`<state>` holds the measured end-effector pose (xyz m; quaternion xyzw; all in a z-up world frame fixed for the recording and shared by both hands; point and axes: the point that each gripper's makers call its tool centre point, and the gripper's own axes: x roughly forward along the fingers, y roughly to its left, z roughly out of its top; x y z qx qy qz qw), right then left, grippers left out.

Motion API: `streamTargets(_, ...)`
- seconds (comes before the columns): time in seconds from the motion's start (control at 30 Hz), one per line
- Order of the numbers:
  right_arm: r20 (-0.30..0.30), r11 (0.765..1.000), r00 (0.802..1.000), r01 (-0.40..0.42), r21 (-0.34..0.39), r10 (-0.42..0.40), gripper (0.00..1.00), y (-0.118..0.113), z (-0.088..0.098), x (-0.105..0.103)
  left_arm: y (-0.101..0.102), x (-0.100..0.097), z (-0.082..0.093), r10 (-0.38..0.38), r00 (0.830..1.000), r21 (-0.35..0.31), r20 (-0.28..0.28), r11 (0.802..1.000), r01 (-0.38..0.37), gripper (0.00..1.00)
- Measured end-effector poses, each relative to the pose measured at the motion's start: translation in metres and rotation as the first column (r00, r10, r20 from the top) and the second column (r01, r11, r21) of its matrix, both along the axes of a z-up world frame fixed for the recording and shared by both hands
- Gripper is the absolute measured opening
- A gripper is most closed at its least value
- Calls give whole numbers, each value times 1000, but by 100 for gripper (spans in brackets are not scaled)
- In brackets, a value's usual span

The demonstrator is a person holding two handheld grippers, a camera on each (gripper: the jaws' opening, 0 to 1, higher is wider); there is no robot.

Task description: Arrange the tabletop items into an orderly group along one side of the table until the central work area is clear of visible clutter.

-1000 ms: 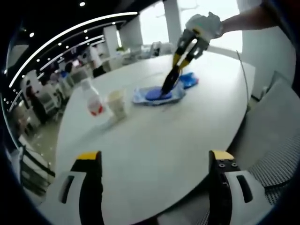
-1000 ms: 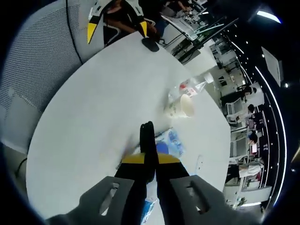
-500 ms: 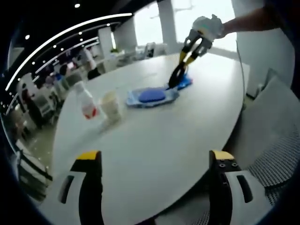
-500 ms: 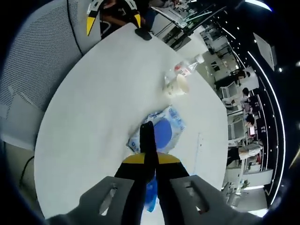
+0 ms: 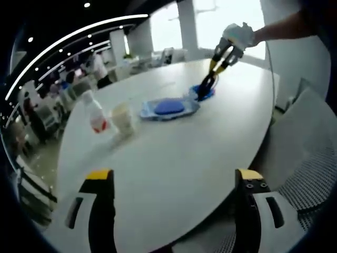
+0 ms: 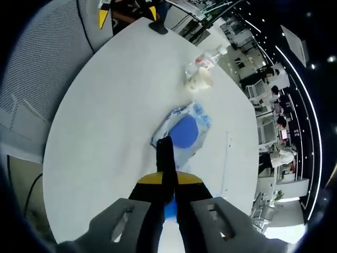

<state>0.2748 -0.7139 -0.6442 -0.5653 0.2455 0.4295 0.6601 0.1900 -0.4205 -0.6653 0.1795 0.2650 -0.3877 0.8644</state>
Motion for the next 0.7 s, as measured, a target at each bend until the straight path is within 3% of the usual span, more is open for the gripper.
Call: streamTargets(0.7, -50, 999, 998, 43, -5, -44, 4, -7, -29, -16, 2, -1, -1, 7, 1000, -6, -10, 1000, -7, 91)
